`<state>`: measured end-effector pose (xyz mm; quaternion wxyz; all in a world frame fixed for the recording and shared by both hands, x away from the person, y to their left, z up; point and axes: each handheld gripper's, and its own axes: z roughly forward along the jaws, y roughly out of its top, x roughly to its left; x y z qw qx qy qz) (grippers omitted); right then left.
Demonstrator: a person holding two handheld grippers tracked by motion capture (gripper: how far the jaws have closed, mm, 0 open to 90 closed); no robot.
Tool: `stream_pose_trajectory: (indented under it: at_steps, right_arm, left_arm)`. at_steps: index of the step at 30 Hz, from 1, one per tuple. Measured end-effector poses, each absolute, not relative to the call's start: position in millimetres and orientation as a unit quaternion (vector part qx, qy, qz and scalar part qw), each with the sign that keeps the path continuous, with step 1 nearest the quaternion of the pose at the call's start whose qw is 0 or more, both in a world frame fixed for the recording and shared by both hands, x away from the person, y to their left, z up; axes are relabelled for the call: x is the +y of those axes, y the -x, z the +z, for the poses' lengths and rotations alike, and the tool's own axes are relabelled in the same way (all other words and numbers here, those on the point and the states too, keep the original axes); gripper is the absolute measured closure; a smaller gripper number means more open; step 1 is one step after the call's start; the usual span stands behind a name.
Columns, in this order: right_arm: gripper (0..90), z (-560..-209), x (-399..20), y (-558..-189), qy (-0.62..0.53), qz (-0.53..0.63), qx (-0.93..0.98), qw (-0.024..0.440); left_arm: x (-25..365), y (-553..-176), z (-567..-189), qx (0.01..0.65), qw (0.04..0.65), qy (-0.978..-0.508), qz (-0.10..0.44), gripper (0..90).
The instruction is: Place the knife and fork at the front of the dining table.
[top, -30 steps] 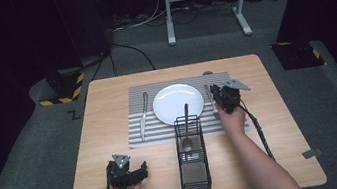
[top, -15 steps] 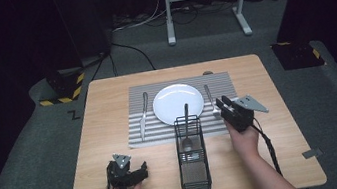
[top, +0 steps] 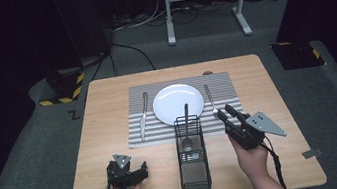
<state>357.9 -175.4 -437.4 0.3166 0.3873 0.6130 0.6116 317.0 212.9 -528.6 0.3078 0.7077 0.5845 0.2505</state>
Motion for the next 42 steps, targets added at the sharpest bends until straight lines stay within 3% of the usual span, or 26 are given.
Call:
stream_pose_trajectory:
  at_steps: [25,31,37,42]
  right_arm:
    - [65.6,-425.5,-98.5,-386.5,-0.348,0.621,0.649,0.270]
    - [71.7,-425.5,-93.9,-395.6,-0.352,0.621,0.653,0.253]
    - [86.6,-424.6,-89.9,-393.8,-0.343,0.624,0.656,0.251]
    - [88.6,-422.7,-88.9,-386.9,-0.335,0.632,0.653,0.249]
  left_arm:
    - [217.5,-315.1,-528.3,0.599,0.321,-0.691,0.245,13.7]
    - [218.6,-314.6,-528.4,0.604,0.327,-0.685,0.242,13.6]
    - [219.3,-314.6,-528.4,0.604,0.329,-0.685,0.241,13.6]
    - [218.8,-314.6,-528.5,0.604,0.328,-0.685,0.241,13.6]
